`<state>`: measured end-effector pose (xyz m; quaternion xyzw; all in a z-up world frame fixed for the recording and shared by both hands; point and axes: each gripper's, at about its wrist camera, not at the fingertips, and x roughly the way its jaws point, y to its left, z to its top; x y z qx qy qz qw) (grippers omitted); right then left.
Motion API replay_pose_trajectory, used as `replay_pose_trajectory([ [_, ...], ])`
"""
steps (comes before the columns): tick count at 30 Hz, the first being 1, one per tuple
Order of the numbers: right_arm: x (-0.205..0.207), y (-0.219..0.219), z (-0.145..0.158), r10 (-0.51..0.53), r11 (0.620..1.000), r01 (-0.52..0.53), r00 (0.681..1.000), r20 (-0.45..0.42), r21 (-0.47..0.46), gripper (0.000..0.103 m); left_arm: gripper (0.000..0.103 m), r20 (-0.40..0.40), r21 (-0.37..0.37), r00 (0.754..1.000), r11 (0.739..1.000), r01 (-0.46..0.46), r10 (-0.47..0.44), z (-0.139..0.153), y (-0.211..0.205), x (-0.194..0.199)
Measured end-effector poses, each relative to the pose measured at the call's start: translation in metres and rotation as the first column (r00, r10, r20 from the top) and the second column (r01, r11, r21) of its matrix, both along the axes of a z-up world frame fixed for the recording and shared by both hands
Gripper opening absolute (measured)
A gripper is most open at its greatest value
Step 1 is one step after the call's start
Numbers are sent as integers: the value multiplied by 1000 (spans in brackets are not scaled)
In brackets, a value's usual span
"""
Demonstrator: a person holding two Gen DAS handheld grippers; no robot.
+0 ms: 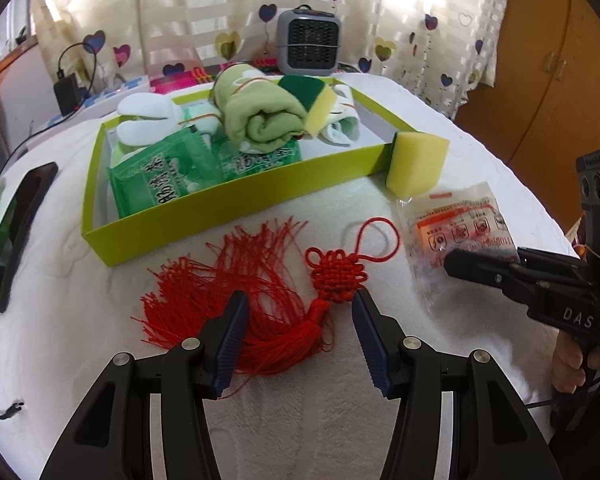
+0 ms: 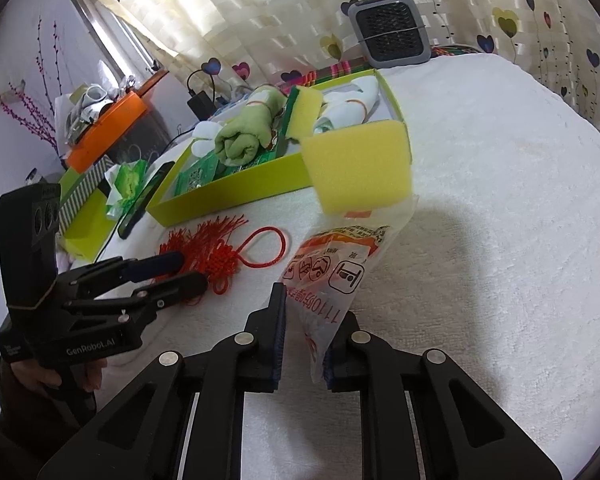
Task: Organize soft objects
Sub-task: 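Close the left tool on the red tassel knot while the right tool holds the bag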
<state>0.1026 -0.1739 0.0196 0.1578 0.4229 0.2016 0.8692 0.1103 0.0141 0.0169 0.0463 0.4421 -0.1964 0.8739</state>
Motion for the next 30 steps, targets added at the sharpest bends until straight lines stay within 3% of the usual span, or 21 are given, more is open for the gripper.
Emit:
replay_pose_trajectory([
  [16,-5,-12,-2,-26,999,26,1000,-7,43,13,51,6,79,999,996,49,-49,-5,-20,2],
  [25,-4,-15,-4,-29,998,31,999,-19,62,13,26,22,101,1000,995,9,-11,-5,-15,6],
  [30,-4,-14,-5,-31,997,32,999,-20,63,13,18,25,93,1000,996,-3,0,-4,-11,6],
])
